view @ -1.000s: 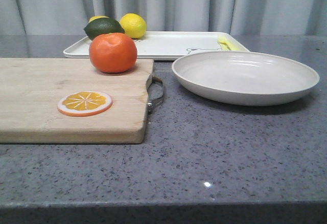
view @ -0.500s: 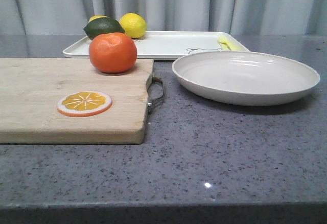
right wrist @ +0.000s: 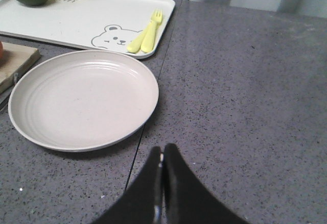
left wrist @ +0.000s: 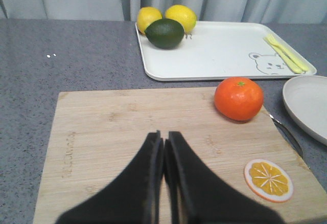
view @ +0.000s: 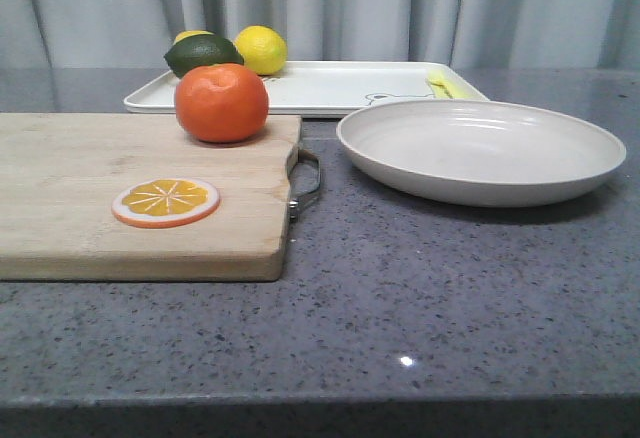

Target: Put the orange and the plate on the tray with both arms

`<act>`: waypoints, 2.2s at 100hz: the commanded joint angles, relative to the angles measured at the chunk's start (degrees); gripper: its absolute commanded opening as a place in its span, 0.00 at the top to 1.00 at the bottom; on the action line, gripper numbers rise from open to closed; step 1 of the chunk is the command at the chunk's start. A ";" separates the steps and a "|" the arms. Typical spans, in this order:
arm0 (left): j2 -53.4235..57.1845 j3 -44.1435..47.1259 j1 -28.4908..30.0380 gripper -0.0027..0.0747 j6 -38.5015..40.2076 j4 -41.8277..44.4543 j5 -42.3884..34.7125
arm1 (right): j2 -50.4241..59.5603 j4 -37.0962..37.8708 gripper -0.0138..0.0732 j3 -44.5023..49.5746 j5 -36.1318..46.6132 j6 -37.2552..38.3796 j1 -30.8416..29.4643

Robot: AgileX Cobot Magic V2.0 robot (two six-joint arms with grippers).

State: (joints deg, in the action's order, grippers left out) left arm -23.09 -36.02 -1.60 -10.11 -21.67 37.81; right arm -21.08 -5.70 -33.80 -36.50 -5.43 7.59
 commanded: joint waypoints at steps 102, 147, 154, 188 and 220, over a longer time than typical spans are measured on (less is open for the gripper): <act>-4.15 -2.94 0.13 0.24 -14.14 -8.10 -2.40 | -2.73 -5.63 0.32 -2.49 8.75 -0.12 -0.18; -24.81 -15.08 0.13 0.24 -38.74 -28.05 -2.07 | -2.73 -5.63 0.32 -2.49 8.99 -0.12 -0.18; -28.76 -17.05 -0.30 0.24 -44.21 -32.00 -1.95 | -2.73 -5.63 0.32 -2.49 8.99 -0.12 -0.18; -46.13 -24.16 -14.14 0.24 -49.99 -34.38 -9.06 | -2.73 -5.63 0.32 -2.49 8.99 -0.12 -0.18; -57.81 -29.34 -20.74 0.24 -49.99 -33.47 -14.53 | -2.73 -5.63 0.32 -2.49 8.99 -0.12 -0.18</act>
State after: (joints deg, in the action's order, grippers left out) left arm -80.16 -62.24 -21.30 -59.90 -53.01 26.52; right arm -22.84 -11.06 -34.33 -32.34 -5.32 7.59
